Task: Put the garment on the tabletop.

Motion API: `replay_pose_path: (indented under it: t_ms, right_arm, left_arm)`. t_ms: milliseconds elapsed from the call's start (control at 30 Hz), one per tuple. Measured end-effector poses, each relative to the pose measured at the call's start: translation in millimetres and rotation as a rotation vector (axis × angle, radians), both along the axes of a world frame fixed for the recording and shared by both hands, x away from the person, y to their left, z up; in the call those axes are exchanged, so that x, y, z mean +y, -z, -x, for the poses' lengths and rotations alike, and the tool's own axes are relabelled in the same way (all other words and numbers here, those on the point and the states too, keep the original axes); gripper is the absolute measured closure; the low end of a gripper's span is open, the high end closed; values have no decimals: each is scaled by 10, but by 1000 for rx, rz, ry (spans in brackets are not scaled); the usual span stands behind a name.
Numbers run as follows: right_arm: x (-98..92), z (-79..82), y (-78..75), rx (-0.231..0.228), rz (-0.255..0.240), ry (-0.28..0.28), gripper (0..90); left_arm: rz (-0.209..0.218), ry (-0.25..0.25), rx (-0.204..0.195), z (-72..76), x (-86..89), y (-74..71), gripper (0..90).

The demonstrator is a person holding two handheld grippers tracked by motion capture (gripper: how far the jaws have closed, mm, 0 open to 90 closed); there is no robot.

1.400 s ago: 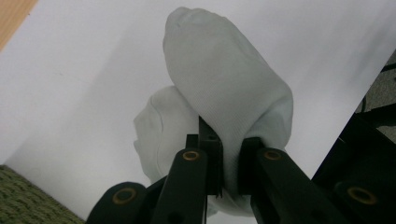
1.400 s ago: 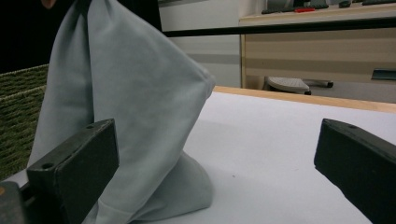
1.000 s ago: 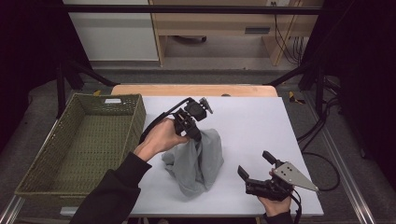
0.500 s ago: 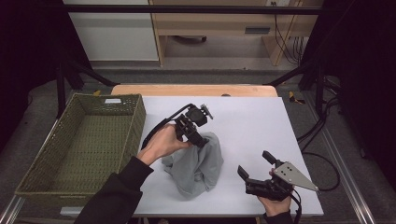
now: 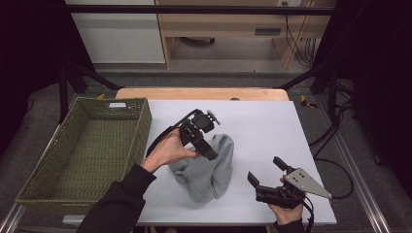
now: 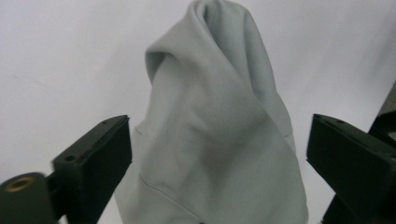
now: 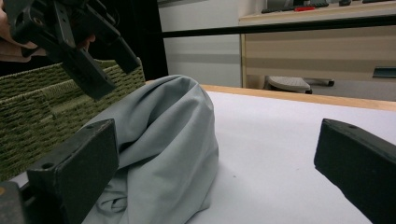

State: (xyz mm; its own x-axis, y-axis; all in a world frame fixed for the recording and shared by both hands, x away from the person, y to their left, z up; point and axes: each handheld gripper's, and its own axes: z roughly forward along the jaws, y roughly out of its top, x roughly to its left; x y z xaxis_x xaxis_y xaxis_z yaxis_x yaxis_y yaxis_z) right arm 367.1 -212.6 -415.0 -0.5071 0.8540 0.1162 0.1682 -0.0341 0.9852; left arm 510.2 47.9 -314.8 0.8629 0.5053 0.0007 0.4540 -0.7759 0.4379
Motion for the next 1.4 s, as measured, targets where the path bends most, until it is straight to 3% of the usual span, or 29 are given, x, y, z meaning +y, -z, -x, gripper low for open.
replay_pose_path:
  t_ms: [133, 367, 433, 467, 567, 633, 667, 733, 800, 900, 933, 1000, 1167, 1400]
  right_arm:
    - [-11, -3, 5, 2, 4, -1, 3]
    - [-5, -8, 7, 14, -9, -1, 3]
    - [-10, -9, 6, 15, -5, 0, 3]
    - [-14, -14, 9, 9, -2, -1, 3]
    - [-15, -12, 7, 13, -10, -2, 3]
    - [-13, -10, 5, 20, -16, 2, 3]
    - [-13, -10, 4, 21, -16, 2, 3]
    - [-16, -8, 2, 19, -17, 1, 3]
    - [-17, -7, 2, 21, -17, 1, 3]
    - [-6, -9, 1, 16, -16, 3, 3]
    - [-5, -7, 1, 18, -12, 4, 3]
    - [-4, -9, 3, 15, -9, -1, 3]
    - [-6, -9, 2, 19, -8, 1, 3]
    - [-5, -10, 2, 19, -9, 2, 3]
  left_arm:
    - [18, -18, -32, 30, 39, 6, 0]
    - [135, -15, -79, 123, 180, 35, 0]
    - [167, -20, -120, 169, 217, 35, 0]
    - [167, -20, -120, 169, 217, 35, 0]
    - [269, -50, -175, 266, 295, 40, 0]
    - [309, -62, -207, 315, 335, 49, 4]
    - [309, -62, -207, 315, 335, 49, 4]
    - [381, -93, -253, 385, 405, 73, 4]
    - [402, -99, -264, 405, 433, 77, 9]
    - [477, -104, -326, 505, 530, 82, 12]
    - [477, -104, -326, 505, 530, 82, 15]
    - [521, -109, -369, 594, 593, 94, 16]
    - [621, -145, -407, 705, 713, 203, 35]
    - [685, -182, -467, 830, 928, 402, 45]
